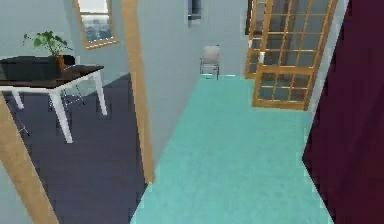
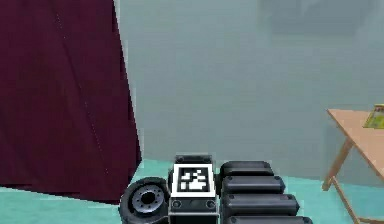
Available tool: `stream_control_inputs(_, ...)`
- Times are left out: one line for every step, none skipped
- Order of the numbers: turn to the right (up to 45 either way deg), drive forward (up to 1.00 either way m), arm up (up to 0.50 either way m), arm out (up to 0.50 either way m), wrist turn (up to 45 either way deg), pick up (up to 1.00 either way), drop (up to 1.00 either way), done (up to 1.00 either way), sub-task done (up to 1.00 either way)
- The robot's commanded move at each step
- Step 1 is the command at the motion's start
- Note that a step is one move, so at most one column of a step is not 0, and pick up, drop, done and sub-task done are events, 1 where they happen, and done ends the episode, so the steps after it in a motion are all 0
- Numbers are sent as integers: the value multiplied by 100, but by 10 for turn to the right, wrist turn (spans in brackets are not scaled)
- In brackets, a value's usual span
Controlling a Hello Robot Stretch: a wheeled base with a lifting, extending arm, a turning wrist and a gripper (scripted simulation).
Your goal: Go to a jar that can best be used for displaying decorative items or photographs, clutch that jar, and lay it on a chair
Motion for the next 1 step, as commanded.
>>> stream_control_inputs(0,70,0,0,0,0,0,0,0)
